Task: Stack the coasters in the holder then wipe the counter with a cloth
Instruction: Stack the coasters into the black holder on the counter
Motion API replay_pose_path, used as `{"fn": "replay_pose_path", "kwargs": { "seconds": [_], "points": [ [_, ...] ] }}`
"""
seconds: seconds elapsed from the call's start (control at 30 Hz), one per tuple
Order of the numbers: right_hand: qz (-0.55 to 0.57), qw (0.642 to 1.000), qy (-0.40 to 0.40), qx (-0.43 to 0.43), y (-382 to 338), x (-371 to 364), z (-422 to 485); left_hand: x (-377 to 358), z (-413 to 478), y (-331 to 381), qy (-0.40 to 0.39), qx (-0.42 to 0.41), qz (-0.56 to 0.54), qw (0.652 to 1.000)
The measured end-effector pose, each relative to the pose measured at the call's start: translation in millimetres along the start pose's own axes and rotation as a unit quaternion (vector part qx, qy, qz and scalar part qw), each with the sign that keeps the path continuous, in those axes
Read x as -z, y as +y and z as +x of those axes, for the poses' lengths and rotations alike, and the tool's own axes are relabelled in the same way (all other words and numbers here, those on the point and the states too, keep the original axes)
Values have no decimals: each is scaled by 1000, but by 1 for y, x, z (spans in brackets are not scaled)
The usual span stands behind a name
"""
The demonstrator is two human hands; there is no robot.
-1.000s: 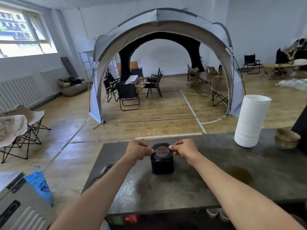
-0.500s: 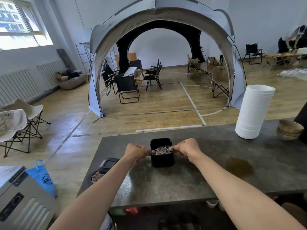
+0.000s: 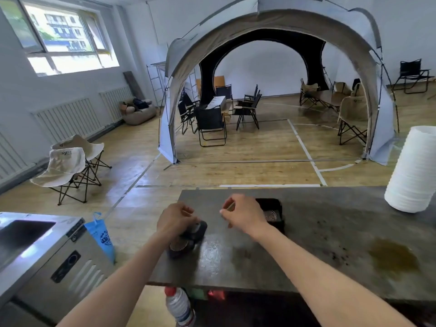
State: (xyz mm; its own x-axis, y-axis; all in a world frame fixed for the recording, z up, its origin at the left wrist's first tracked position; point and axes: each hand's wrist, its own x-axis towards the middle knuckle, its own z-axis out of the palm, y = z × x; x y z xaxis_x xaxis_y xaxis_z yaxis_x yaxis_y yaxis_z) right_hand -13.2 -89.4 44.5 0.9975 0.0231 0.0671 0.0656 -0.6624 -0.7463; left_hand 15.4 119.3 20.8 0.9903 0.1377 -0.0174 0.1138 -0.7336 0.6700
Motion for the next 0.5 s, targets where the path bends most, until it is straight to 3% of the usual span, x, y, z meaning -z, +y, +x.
{"fn": "replay_pose_path", "kwargs": {
  "seconds": [0.2, 0.37, 0.5],
  "points": [
    [99, 977, -120, -147, -10, -72, 11, 15, -1, -29, -13, 50, 29, 998],
    [210, 948, -99, -216, -15, -90, 23, 11, 6, -37, -13, 68, -6, 998],
    [314, 898, -137, -276, -17, -86, 24, 18, 11, -36, 8, 82, -20, 996]
  ]
}}
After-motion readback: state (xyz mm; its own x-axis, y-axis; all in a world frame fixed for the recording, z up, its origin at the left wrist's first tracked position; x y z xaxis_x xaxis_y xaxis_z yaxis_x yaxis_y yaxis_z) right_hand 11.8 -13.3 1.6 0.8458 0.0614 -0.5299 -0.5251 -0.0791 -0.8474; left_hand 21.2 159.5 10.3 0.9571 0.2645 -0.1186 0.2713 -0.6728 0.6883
